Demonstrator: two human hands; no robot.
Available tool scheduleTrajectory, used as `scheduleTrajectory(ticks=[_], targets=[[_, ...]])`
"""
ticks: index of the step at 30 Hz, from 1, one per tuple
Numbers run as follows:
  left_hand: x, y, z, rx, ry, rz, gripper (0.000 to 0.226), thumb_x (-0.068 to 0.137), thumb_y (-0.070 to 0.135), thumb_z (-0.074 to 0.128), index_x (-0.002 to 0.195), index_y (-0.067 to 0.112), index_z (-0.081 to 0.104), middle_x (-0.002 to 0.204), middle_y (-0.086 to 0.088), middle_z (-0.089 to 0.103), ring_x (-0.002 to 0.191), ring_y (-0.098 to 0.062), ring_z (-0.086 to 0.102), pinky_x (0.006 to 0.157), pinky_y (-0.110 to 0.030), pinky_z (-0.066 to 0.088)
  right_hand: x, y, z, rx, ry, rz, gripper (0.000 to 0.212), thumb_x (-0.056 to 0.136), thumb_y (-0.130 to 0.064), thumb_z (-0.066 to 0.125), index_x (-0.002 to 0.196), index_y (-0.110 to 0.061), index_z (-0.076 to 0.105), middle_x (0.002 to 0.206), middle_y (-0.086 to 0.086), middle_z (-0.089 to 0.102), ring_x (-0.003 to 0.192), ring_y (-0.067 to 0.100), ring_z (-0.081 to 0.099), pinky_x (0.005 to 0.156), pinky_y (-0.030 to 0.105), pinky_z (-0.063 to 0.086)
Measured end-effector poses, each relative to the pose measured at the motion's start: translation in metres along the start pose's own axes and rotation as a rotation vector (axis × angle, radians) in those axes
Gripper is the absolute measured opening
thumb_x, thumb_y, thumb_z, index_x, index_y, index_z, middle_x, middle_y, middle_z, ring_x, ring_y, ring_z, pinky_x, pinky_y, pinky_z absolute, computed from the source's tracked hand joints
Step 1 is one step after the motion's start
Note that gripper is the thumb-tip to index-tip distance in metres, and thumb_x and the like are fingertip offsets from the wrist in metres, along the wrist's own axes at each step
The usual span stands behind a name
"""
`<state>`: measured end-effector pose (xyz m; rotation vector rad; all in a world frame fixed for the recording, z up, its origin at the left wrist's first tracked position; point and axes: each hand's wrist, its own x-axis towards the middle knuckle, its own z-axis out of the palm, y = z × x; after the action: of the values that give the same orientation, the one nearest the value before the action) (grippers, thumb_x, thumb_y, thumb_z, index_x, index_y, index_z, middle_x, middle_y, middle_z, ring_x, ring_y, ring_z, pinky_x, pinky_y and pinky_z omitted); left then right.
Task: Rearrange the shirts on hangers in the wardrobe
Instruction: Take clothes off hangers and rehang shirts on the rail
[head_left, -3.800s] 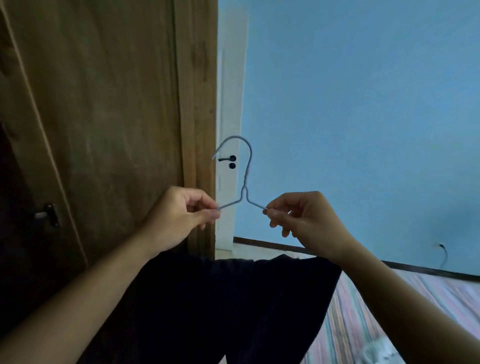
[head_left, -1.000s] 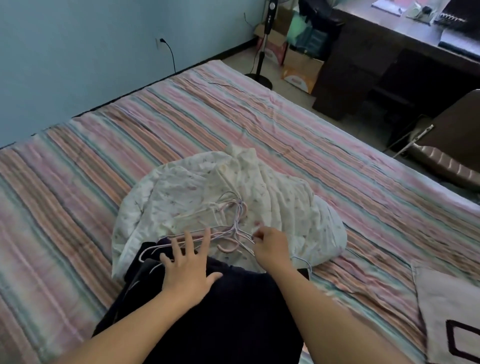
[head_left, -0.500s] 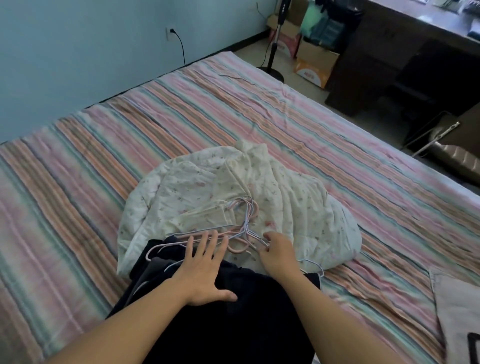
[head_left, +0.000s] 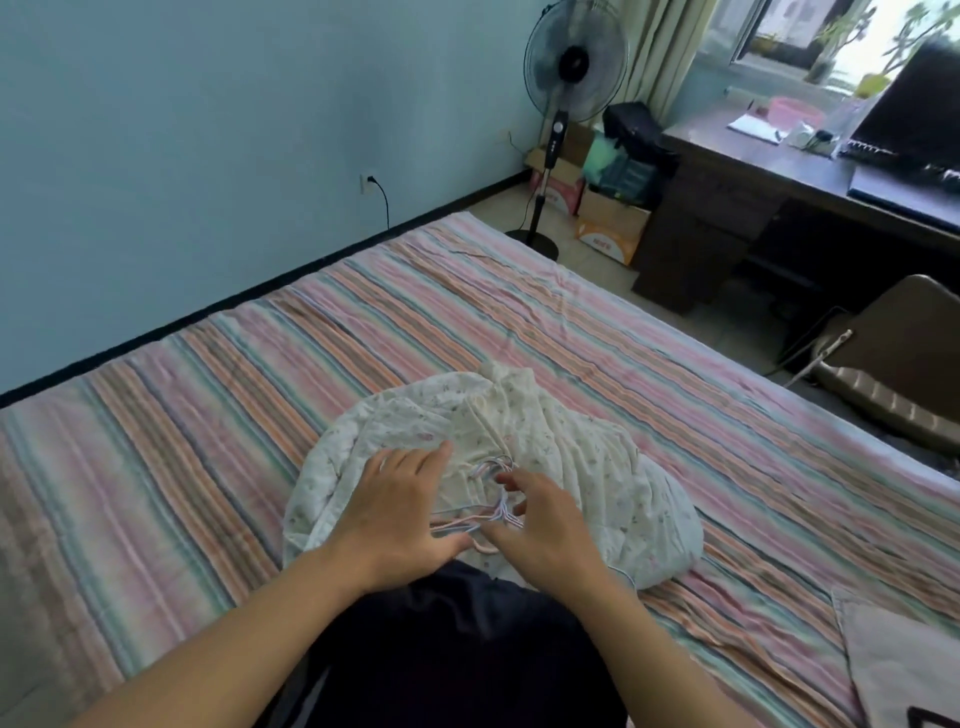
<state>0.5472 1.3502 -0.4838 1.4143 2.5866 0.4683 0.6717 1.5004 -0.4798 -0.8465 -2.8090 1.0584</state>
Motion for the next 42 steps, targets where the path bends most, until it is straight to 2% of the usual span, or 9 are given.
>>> scheduleTrajectory(ticks=[2,5,13,21,26,29,31,36,42], targets=[[-0.02,0.002,-0.036,-0.013,0.063,-0.018,0.106,0.069,0.082,0.05,0.153,0.024,0.023,0.141,0.01,0.043,0.13,-0.012,0.039,0.113,-0.034,0.027,-0.015,-0.034,-0.017,-0.027,-0.004,-0.046,0.058,0.081,-0.043,0.07,0.134,-0.032,0.053,0.131,-0.013,0.056,0.106,0.005,0.057,0.09,0.023,0.046],[-0.055,0.003,-0.092,0.001,0.105,-0.04,0.102,0.066,0.086,0.044,0.149,0.028,0.029,0.131,0.012,0.048,0.122,-0.011,0.045,0.107,-0.033,0.035,-0.043,-0.094,-0.039,-0.078,-0.025,-0.143,0.06,0.079,-0.048,0.07,0.135,-0.034,0.052,0.132,-0.015,0.054,0.113,0.008,0.055,0.097,0.033,0.049],[-0.182,-0.004,-0.238,0.097,0.17,-0.103,0.088,0.066,0.082,0.042,0.141,0.036,0.038,0.134,0.014,0.049,0.124,-0.01,0.046,0.104,-0.035,0.04,-0.132,-0.257,-0.067,-0.184,0.015,-0.468,0.056,0.082,-0.046,0.068,0.134,-0.033,0.051,0.129,-0.014,0.055,0.11,0.008,0.057,0.091,0.031,0.05],[-0.361,-0.007,-0.361,0.129,0.247,-0.318,0.092,0.064,0.08,0.056,0.143,0.037,0.038,0.142,0.015,0.044,0.132,-0.009,0.04,0.105,-0.033,0.038,-0.246,-0.389,-0.061,-0.22,-0.054,-0.646,0.061,0.082,-0.049,0.069,0.137,-0.032,0.05,0.135,-0.011,0.054,0.114,0.01,0.056,0.093,0.034,0.05],[-0.458,0.007,-0.406,0.12,0.187,-0.418,0.09,0.063,0.076,0.061,0.14,0.037,0.039,0.134,0.015,0.049,0.119,-0.009,0.051,0.089,-0.028,0.044,-0.316,-0.447,-0.048,-0.284,-0.101,-0.759,0.061,0.081,-0.052,0.069,0.135,-0.032,0.049,0.134,-0.011,0.054,0.112,0.01,0.056,0.092,0.031,0.049],[-0.509,0.013,-0.422,0.07,0.072,-0.481,0.091,0.064,0.071,0.068,0.142,0.033,0.041,0.138,0.01,0.05,0.12,-0.01,0.051,0.093,-0.027,0.044,-0.346,-0.476,-0.045,-0.349,-0.134,-0.829,0.061,0.081,-0.052,0.07,0.135,-0.033,0.05,0.135,-0.01,0.055,0.116,0.012,0.055,0.096,0.031,0.048],[-0.541,0.018,-0.43,0.043,0.037,-0.511,0.089,0.067,0.067,0.071,0.143,0.032,0.04,0.139,0.009,0.049,0.122,-0.009,0.049,0.088,-0.021,0.038,-0.363,-0.494,-0.045,-0.384,-0.161,-0.883,0.061,0.08,-0.054,0.07,0.134,-0.034,0.05,0.137,-0.01,0.054,0.12,0.012,0.054,0.098,0.033,0.047],[-0.603,0.039,-0.451,0.002,0.072,-0.61,0.085,0.067,0.071,0.07,0.14,0.041,0.038,0.138,0.015,0.047,0.112,-0.003,0.045,0.083,-0.023,0.036,-0.4,-0.536,-0.047,-0.45,-0.246,-1.046,0.062,0.08,-0.055,0.071,0.134,-0.037,0.048,0.134,-0.014,0.054,0.119,0.01,0.054,0.096,0.031,0.047],[-0.667,0.067,-0.469,0.009,0.201,-0.805,0.078,0.064,0.069,0.071,0.132,0.041,0.045,0.125,0.017,0.055,0.1,-0.004,0.053,0.084,-0.029,0.05,-0.438,-0.585,-0.044,-0.488,-0.344,-1.302,0.056,0.082,-0.053,0.071,0.131,-0.037,0.05,0.128,-0.017,0.057,0.111,0.007,0.054,0.093,0.028,0.047]])
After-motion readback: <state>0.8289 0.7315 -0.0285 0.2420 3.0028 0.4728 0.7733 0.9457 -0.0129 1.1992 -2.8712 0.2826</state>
